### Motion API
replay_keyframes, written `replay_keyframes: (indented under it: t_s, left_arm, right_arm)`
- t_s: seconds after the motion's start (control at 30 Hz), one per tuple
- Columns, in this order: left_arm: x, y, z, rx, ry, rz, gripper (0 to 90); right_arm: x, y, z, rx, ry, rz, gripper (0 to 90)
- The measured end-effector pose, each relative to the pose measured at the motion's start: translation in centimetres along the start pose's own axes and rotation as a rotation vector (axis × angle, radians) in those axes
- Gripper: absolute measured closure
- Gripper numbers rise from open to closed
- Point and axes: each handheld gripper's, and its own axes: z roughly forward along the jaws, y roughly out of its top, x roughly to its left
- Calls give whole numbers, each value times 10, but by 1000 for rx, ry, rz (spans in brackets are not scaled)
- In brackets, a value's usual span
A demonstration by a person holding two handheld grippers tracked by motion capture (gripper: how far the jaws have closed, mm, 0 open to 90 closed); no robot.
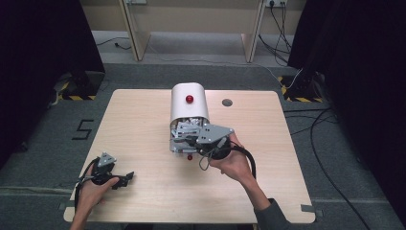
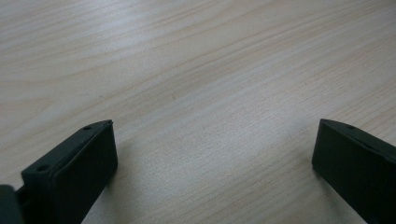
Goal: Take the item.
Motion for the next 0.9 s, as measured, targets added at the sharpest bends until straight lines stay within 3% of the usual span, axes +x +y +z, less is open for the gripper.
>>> replay_keyframes:
  t_s: [0.5, 0.9]
  left_arm:
    - [0, 0, 0, 0, 0, -1, 0]
    - [0, 0, 0, 0, 0, -1, 0]
  right_arm:
    - [-3, 23, -33, -97, -51, -47, 881]
    - [-17, 16, -78, -130, -163, -42, 887]
